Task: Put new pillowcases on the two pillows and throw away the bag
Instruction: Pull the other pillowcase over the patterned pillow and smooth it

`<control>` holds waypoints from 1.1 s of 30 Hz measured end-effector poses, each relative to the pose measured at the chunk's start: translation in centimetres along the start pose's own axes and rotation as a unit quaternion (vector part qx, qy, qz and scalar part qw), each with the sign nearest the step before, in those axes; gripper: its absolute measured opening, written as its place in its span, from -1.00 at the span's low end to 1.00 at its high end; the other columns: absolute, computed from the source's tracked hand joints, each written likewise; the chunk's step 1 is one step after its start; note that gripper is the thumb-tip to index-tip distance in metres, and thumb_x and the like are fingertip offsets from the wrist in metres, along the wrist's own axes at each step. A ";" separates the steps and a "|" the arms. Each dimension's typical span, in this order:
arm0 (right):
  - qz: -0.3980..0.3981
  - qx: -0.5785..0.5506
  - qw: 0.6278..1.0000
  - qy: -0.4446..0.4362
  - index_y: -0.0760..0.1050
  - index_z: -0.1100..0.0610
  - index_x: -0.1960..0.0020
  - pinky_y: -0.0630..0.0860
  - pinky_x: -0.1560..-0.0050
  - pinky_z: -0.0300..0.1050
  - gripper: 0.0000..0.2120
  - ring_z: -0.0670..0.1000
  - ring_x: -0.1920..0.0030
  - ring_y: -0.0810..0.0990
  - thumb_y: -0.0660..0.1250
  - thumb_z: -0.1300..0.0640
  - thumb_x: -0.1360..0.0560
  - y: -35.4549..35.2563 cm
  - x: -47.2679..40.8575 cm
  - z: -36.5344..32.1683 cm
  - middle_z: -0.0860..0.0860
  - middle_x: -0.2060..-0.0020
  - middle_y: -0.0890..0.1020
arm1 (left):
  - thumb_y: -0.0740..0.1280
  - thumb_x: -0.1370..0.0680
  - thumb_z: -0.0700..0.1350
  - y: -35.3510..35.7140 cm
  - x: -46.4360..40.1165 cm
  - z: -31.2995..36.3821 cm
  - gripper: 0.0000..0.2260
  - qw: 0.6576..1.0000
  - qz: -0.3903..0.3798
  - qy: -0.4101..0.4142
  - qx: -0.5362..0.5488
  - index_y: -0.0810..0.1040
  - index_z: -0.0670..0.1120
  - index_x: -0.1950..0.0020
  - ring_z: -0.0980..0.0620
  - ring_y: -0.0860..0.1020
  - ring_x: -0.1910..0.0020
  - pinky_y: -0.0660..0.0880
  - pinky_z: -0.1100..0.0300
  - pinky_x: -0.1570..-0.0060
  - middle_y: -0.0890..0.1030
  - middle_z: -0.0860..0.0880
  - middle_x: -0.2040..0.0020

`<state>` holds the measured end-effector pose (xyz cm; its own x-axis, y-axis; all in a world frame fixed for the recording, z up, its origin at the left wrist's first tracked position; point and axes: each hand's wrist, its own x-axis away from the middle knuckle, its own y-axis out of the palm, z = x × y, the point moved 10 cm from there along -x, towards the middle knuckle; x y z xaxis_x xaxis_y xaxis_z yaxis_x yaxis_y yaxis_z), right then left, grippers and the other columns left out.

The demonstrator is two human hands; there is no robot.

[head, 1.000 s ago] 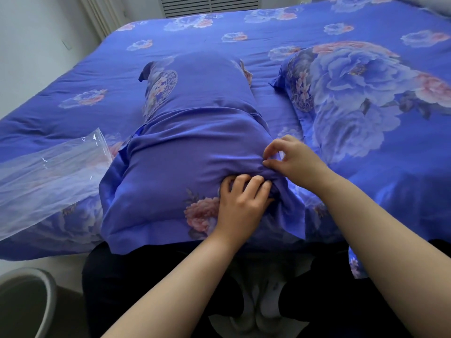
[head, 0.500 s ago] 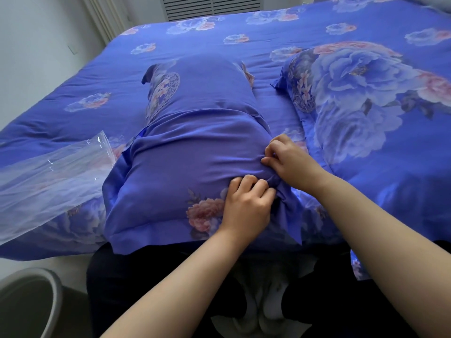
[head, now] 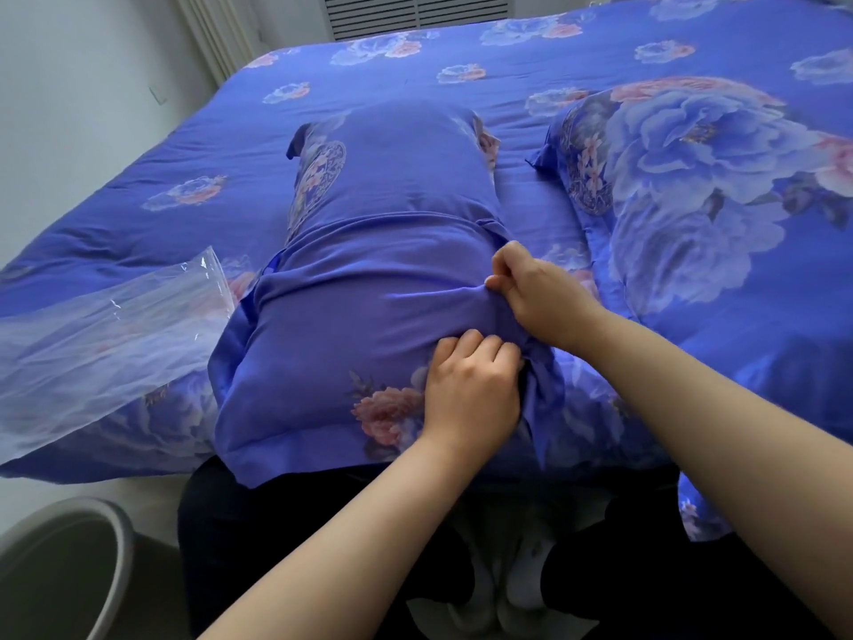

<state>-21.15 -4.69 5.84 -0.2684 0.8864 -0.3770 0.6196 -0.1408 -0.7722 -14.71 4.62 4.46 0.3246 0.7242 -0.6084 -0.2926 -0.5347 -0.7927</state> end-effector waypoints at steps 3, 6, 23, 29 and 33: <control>-0.017 0.010 1.000 -0.009 0.36 0.25 -0.05 0.23 0.24 -0.05 -0.84 0.30 0.11 0.54 0.19 0.14 -0.59 0.3 -1.9 -0.1 0.24 0.12 0.60 | 0.22 -0.42 -0.10 -0.1 -1.1 -1.1 -0.83 0.999 -0.021 -0.022 0.044 0.39 -0.04 0.38 -0.08 0.47 0.34 0.23 0.11 0.24 0.51 0.00 0.42; -0.027 -0.040 0.998 0.031 0.38 0.24 -0.03 0.23 0.19 -0.10 -0.85 0.20 0.09 0.52 0.22 0.14 -0.58 0.9 -2.6 0.7 0.16 0.12 0.58 | 0.15 -0.44 -0.02 0.4 -1.8 -1.7 -0.83 0.997 -0.057 -0.028 0.041 0.40 -0.04 0.31 -0.08 0.49 0.41 0.25 0.12 0.31 0.51 0.00 0.47; 0.125 -0.088 0.985 0.079 0.56 0.17 0.02 0.45 -0.03 -0.01 -0.87 0.15 -0.02 0.58 0.30 0.12 -0.53 -2.1 -1.2 1.9 0.13 0.02 0.65 | -0.06 -0.55 0.22 -1.2 -6.4 -13.7 -0.49 0.981 -0.137 -0.140 -0.014 0.58 -0.03 -0.02 -0.20 0.54 -0.05 0.35 0.00 -0.08 0.65 -0.12 -0.01; -0.038 -0.102 0.981 0.163 0.49 0.12 0.18 0.31 0.15 -0.18 -0.81 0.09 0.12 0.53 0.26 0.06 -0.56 1.7 -4.5 3.8 0.09 0.23 0.58 | 0.18 -0.59 0.11 -1.7 -6.3 -15.2 -0.72 0.968 -0.176 -0.173 0.040 0.58 -0.03 0.03 -0.14 0.55 0.00 0.36 0.10 0.18 0.64 -0.05 0.10; -0.196 -0.092 0.964 0.151 0.42 0.15 0.33 0.32 0.30 -0.13 -0.54 -0.06 0.40 0.34 0.19 -0.19 -0.55 1.0 -3.6 2.1 0.03 0.44 0.42 | 0.36 -0.50 0.07 -2.6 -6.1 -18.3 -0.85 0.949 -0.190 -0.222 0.121 0.58 0.01 0.10 0.00 0.55 0.12 0.33 0.19 0.20 0.55 0.10 0.27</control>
<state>-21.15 -8.92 5.34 -0.2981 0.9477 0.1138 0.6416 0.2872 -0.7113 0.55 -6.36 9.54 0.0533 0.9854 -0.1617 -0.4465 -0.1213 -0.8865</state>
